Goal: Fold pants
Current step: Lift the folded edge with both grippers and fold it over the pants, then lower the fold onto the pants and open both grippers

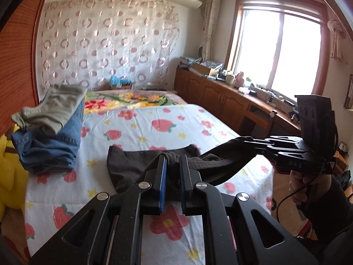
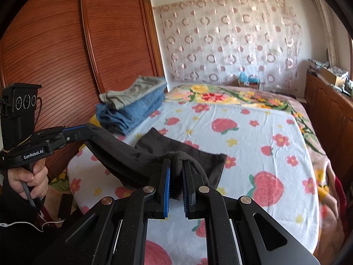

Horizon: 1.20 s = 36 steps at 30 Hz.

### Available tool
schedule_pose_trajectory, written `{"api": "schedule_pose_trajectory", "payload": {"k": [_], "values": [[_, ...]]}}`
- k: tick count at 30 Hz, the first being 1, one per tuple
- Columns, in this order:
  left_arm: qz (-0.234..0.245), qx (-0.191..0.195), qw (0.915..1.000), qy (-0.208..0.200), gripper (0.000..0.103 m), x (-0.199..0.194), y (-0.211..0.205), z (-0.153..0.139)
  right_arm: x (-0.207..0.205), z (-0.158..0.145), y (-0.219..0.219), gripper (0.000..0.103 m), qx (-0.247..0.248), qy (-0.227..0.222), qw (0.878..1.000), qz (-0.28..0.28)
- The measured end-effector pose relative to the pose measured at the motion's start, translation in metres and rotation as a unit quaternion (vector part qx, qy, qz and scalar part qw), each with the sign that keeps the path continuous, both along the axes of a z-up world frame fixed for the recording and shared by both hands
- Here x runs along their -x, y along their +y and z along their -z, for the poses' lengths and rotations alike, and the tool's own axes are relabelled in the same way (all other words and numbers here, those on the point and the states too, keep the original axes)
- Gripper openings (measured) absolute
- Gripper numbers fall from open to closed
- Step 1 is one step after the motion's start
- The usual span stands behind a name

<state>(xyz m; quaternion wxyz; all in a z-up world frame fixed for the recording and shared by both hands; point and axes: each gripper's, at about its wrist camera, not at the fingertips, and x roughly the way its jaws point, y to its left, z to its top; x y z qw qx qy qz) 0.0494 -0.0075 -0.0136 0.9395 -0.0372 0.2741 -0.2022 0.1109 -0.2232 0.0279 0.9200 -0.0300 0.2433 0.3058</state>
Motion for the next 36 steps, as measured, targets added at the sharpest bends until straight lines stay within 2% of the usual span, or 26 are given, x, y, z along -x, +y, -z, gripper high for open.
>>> {"api": "schedule_pose_trajectory", "payload": {"k": [16, 25, 30, 33, 35, 36], "values": [[-0.033, -0.016, 0.9992, 0.018, 0.011, -0.057, 0.006, 0.021, -0.060, 0.006, 0.042, 0.009, 0.044, 0.008, 0.998, 0.033], [-0.042, -0.029, 0.9981, 0.034, 0.012, -0.076, 0.005, 0.035, -0.077, 0.015, 0.049, 0.009, 0.046, 0.032, 0.998, 0.040], [-0.049, -0.038, 0.9973, 0.039, 0.020, -0.072, 0.004, 0.042, -0.078, 0.016, 0.047, 0.009, 0.046, 0.041, 0.997, 0.040], [-0.050, -0.041, 0.9972, 0.038, 0.033, -0.070, 0.005, 0.042, -0.077, 0.015, 0.048, 0.009, 0.047, 0.042, 0.997, 0.039], [-0.052, -0.041, 0.9971, 0.037, 0.049, -0.069, 0.007, 0.043, -0.077, 0.015, 0.048, 0.009, 0.047, 0.042, 0.997, 0.039], [-0.051, -0.038, 0.9973, 0.037, 0.049, -0.069, 0.008, 0.043, -0.077, 0.015, 0.048, 0.009, 0.047, 0.042, 0.997, 0.038]]}}
